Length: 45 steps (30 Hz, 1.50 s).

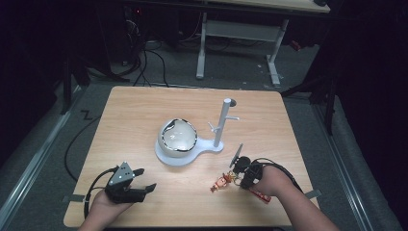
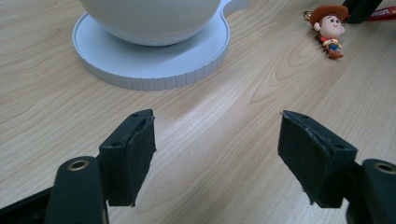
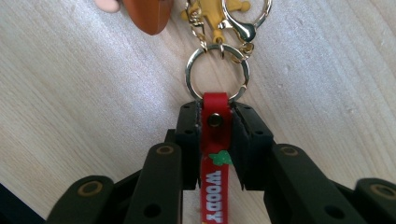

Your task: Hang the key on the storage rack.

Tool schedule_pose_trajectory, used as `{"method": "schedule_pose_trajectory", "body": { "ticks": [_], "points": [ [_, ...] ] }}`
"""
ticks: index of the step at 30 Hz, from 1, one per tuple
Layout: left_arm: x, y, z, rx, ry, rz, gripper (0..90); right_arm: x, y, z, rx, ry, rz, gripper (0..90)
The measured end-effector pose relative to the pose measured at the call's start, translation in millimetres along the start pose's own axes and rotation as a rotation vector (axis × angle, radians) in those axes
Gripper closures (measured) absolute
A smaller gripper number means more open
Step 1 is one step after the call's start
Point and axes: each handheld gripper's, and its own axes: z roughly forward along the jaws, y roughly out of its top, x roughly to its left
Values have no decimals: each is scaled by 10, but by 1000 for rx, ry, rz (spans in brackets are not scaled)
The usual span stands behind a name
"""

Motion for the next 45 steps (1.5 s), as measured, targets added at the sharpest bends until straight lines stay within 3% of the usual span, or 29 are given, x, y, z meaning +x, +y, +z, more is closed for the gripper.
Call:
{"method": "schedule_pose_trajectory", "body": {
  "ticks": [9, 16, 18, 20, 25, 27, 29, 31, 35, 38, 41, 42, 45],
  "points": [
    [-17, -12, 18, 13, -4, 1, 287, 8, -30, -2, -21, 4, 43, 744],
    [-2, -12, -2, 6, -5, -2, 292, -5, 25, -2, 22, 11, 84, 744],
    [2, -12, -6, 4, -5, -3, 292, -6, 23, -1, 19, 13, 84, 744],
    [2, -16, -2, 3, -11, -4, 292, 10, 15, 1, 8, 1, 54, 747],
    [-14, -21, 25, 15, -16, 2, 293, -1, 8, 0, -3, 13, 71, 747],
    [-19, -17, 21, 15, -14, 7, 292, 8, 13, -3, -2, -1, 49, 748],
    [-8, -22, 17, 9, -8, 2, 292, 38, 16, -5, 3, -47, 12, 748],
    [16, -31, 20, 9, -4, -8, 292, 25, 0, -13, 16, -31, 8, 748],
    [34, -45, 23, 13, -5, -17, 292, -14, -44, -144, 1, -16, 36, 747],
    [28, -46, 21, 12, -4, -13, 293, -28, -73, -358, -21, -11, 54, 746],
    [23, -38, 15, 8, -4, -13, 293, -31, -75, -555, -49, -2, 128, 746],
    [19, -37, 13, 6, -5, -12, 293, -43, -77, -594, -61, -2, 105, 747],
    [14, -35, 10, 6, -5, -9, 293, -2, -80, -739, -57, -12, 120, 747]
  ]
}}
